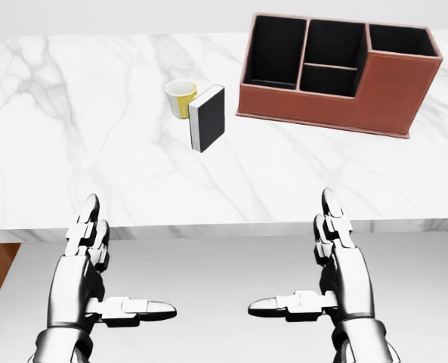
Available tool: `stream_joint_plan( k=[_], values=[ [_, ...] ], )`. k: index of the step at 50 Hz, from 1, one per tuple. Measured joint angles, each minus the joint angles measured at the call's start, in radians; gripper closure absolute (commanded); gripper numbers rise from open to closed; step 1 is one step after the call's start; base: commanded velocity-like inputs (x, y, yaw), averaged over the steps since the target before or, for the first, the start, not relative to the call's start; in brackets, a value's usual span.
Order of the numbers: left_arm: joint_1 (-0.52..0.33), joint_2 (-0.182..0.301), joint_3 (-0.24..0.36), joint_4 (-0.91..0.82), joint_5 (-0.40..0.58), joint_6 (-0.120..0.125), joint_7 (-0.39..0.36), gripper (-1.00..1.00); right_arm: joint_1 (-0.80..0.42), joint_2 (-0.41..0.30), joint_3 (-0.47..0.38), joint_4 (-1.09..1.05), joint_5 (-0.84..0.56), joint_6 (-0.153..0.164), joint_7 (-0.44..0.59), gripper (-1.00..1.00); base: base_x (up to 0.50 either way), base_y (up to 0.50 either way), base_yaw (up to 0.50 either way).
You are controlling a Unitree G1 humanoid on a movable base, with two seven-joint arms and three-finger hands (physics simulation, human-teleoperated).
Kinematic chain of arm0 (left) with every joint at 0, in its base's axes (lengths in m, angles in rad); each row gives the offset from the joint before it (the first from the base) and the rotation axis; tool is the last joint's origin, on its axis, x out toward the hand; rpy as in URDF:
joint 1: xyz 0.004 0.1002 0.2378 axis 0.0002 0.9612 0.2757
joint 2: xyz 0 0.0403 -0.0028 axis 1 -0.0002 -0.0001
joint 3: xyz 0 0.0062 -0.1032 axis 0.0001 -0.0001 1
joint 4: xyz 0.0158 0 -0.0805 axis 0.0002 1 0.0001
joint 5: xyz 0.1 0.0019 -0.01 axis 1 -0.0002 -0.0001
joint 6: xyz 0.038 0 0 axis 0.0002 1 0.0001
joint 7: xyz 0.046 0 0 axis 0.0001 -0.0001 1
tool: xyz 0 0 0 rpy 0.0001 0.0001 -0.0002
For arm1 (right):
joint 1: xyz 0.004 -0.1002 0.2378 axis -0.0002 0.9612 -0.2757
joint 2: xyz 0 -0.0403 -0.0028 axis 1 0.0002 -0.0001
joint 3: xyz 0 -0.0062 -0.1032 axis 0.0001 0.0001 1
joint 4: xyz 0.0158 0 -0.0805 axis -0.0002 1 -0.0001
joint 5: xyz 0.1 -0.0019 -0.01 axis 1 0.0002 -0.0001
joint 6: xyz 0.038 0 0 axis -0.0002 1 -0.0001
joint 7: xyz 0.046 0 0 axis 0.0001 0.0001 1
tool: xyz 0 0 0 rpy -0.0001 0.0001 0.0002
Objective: Pick up the book and place it in the caddy.
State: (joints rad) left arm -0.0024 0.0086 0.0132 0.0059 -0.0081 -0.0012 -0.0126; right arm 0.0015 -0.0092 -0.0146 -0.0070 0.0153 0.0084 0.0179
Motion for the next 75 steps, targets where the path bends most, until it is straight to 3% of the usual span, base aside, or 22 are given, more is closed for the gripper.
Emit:
stream_joint_plan(
  k=[12,32,36,43,63,75],
  values=[
    [-0.011,0.010,0.020,0.020,-0.006,-0.004,-0.014,-1.00,0.018,-0.010,-0.017,-0.043,0.003,0.016,0.028,-1.00,0.00,0.00,0.00],
    [-0.017,0.020,0.038,0.029,-0.008,-0.008,-0.022,-1.00,0.039,-0.011,-0.016,-0.087,-0.044,-0.008,0.049,-1.00,0.06,0.19,0.00],
    [-0.016,0.021,0.038,0.030,-0.005,-0.016,-0.024,-1.00,0.041,-0.013,-0.017,-0.090,-0.051,-0.027,0.053,-1.00,0.00,0.00,0.00],
    [-0.017,0.021,0.037,0.037,0.004,-0.038,-0.025,-1.00,0.024,-0.013,-0.026,-0.057,-0.079,-0.096,0.009,-1.00,0.00,0.00,0.00],
    [-0.020,0.021,0.036,0.063,0.018,-0.086,-0.028,-1.00,0.034,-0.019,-0.031,-0.079,-0.074,-0.092,0.009,-1.00,0.04,0.00,0.06],
    [-0.021,0.024,0.040,0.069,0.013,-0.077,-0.036,-1.00,0.034,-0.023,-0.044,-0.121,-0.073,-0.086,0.039,-1.00,0.07,0.00,0.05]
  ],
)
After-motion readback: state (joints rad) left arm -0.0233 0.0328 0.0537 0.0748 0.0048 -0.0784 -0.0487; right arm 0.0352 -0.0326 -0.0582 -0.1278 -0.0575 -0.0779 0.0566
